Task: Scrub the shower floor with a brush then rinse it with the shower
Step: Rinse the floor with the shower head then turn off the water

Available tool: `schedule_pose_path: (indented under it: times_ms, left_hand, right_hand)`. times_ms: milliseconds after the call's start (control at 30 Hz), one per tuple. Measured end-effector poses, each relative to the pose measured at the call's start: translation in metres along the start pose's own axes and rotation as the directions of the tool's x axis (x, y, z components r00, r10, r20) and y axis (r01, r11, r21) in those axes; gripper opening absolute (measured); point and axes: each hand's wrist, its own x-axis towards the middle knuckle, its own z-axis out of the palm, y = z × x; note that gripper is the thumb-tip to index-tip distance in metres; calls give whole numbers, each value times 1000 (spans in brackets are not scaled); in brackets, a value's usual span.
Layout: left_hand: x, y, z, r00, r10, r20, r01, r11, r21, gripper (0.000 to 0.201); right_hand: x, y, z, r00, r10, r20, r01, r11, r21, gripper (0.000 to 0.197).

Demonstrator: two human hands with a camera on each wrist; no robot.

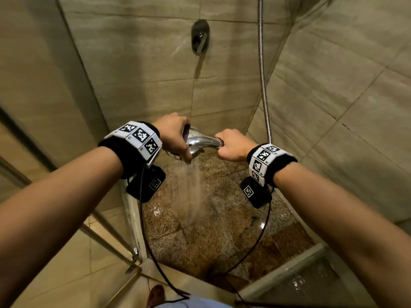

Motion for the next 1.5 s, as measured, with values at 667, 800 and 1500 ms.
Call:
schedule_pose_path:
  times_ms: [667,800,1500]
  left_hand:
    - [3,23,25,998,33,54,-27,994,-106,59]
    - [4,28,27,999,43,30,-40,994,-97,60]
    - [-2,33,16,965,147,-218,-141,989,44,98]
  right_hand:
    - [-19,23,4,997,61,55,-57,996,-74,18]
    - [-26,27,1,997,65,46,-61,996,-70,19]
    - [-30,32,2,976,38,-215,-45,999,-26,16]
